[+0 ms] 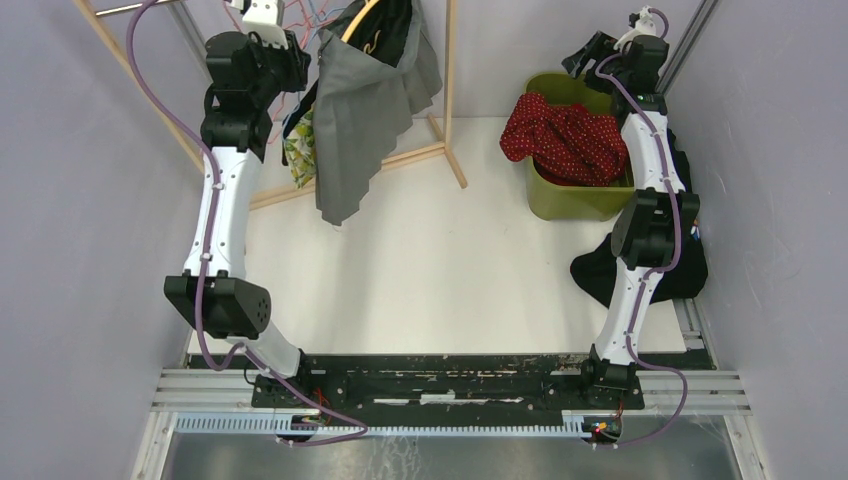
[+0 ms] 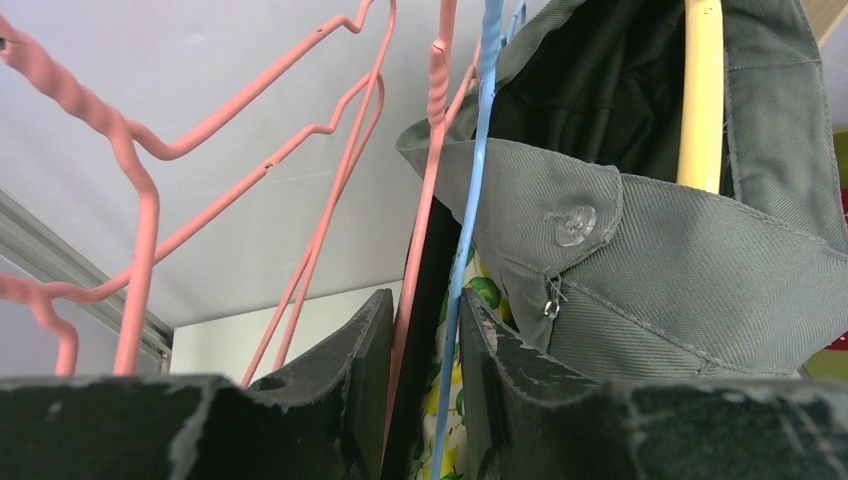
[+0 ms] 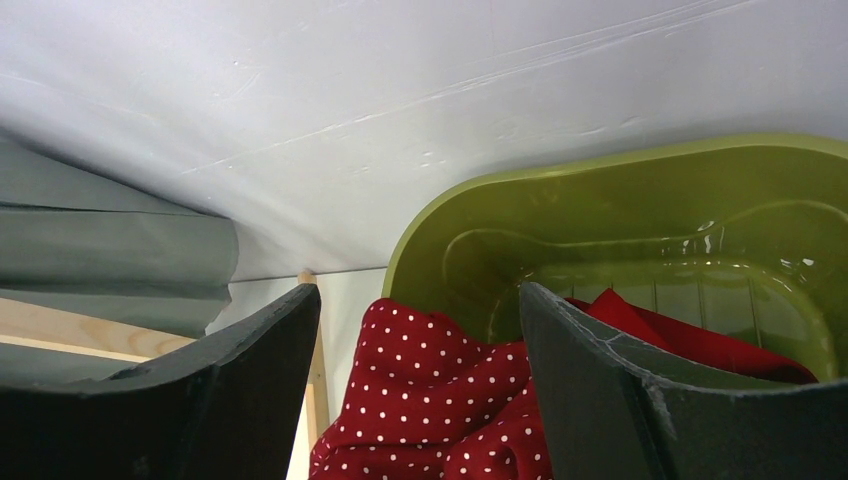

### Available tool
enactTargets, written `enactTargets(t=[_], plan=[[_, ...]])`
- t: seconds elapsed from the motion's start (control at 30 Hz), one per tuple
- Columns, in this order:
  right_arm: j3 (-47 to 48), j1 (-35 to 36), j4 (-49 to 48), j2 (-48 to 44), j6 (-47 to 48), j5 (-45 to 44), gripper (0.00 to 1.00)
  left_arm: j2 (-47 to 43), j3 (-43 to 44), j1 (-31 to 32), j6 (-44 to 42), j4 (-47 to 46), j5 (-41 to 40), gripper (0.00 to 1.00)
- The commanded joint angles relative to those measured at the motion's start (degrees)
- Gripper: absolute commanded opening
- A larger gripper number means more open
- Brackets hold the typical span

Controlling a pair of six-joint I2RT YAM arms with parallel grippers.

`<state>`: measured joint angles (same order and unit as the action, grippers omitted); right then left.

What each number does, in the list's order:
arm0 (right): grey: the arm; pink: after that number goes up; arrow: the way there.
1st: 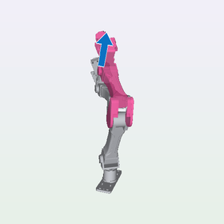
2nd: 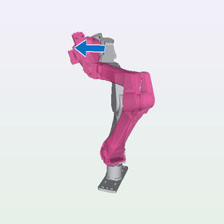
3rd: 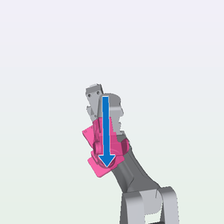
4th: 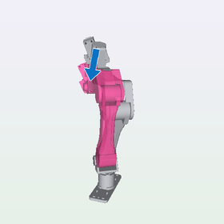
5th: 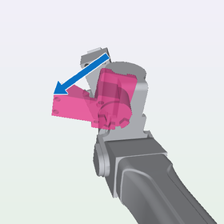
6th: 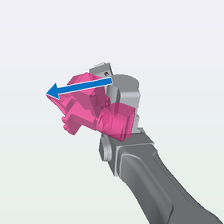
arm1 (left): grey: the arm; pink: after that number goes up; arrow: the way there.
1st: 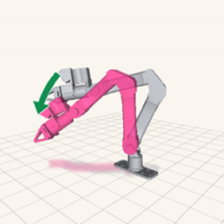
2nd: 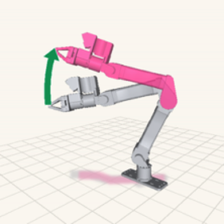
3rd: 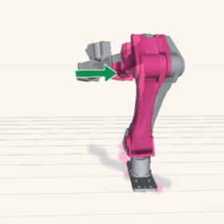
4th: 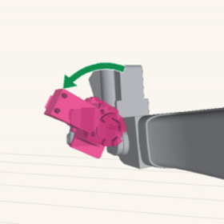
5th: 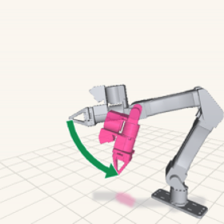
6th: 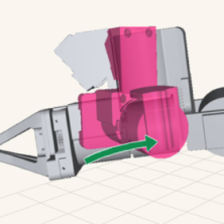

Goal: Remove the skirt from the hanger
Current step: Pick up the hanger from the clothesline.

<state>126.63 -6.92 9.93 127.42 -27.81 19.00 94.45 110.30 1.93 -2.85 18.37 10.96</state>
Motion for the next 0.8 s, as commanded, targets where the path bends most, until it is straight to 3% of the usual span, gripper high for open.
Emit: enactTargets(t=[0.0,0.4,0.77], plan=[[1.08,-0.2,-2.91,-2.92,-0.27,-0.24,0.79,-3.45,-0.19,-0.42,-0.86,-2.85,1.75,0.38],[1.08,0.33,-2.55,-3.38,0.3,-0.02,0.79,-6.21,-1.61,-0.44,0.18,-3.25,4.05,0.47],[1.07,0.52,-2.24,-3.38,0.74,-0.09,0.79,-4.64,-2.5,-0.51,-1.89,-2.81,2.14,0.47]])
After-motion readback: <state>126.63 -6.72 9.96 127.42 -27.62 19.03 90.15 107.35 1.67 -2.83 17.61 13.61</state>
